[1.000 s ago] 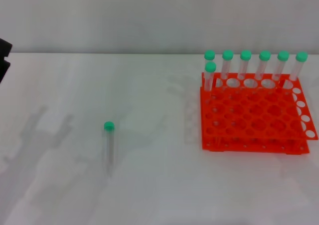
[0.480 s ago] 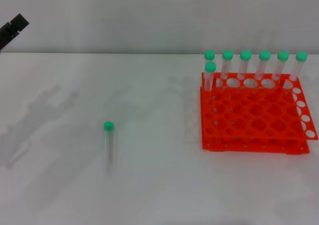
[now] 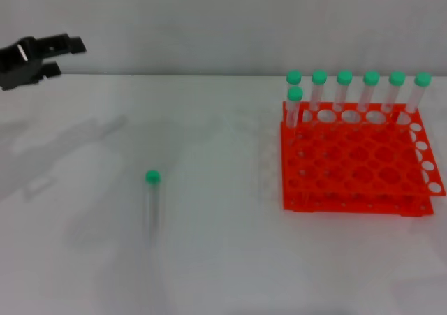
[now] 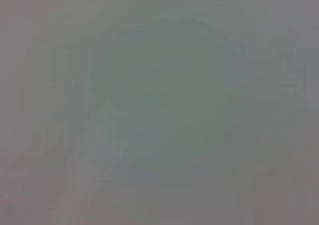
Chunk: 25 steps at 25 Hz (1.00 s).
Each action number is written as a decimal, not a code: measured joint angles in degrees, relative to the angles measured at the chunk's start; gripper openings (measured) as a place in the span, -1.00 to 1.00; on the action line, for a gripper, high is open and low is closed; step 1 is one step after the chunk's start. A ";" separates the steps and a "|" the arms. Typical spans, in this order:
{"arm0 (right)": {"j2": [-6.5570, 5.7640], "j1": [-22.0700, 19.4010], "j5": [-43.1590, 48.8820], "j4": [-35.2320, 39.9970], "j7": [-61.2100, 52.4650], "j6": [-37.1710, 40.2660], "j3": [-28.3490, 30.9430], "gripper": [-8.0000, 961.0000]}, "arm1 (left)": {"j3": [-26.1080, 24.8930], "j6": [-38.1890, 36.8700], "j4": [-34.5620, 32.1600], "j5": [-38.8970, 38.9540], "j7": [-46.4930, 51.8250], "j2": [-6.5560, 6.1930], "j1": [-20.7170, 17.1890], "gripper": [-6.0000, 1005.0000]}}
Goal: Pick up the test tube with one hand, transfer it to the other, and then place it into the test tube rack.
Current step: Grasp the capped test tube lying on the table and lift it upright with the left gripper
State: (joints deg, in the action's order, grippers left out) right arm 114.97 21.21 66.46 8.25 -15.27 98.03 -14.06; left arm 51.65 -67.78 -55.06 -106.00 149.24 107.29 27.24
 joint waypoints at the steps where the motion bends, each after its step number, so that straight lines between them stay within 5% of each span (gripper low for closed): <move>1: -0.05 -0.10 -0.31 0.09 1.15 -0.14 0.00 0.81 | -0.14 -1.17 -0.04 -2.88 2.58 -0.45 1.48 0.69; 7: 0.03 0.00 -0.74 0.10 7.48 -0.38 0.00 0.81 | -0.49 -10.81 1.91 -17.48 17.38 -3.29 11.34 0.68; 10: 0.06 0.33 -0.74 0.10 10.54 -0.39 0.00 0.81 | -0.72 -16.08 6.59 -21.60 21.85 -4.93 16.87 0.68; 14: -0.11 1.03 -0.74 0.11 11.74 -0.54 0.00 0.81 | -4.45 -21.60 15.15 -27.42 22.70 -5.59 23.47 0.67; 19: -0.01 1.43 -0.74 1.17 11.86 -0.77 0.00 0.81 | -6.37 -23.96 21.37 -37.26 23.00 -4.03 27.87 0.66; 25: -0.01 2.26 -0.72 1.30 11.89 -2.29 0.00 0.81 | -6.37 -23.32 22.56 -42.41 23.11 -1.25 28.05 0.65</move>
State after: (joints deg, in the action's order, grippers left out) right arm 114.97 23.47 65.74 9.56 -3.37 95.73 -14.06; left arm 45.28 -91.09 -32.50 -148.41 172.35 106.04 55.29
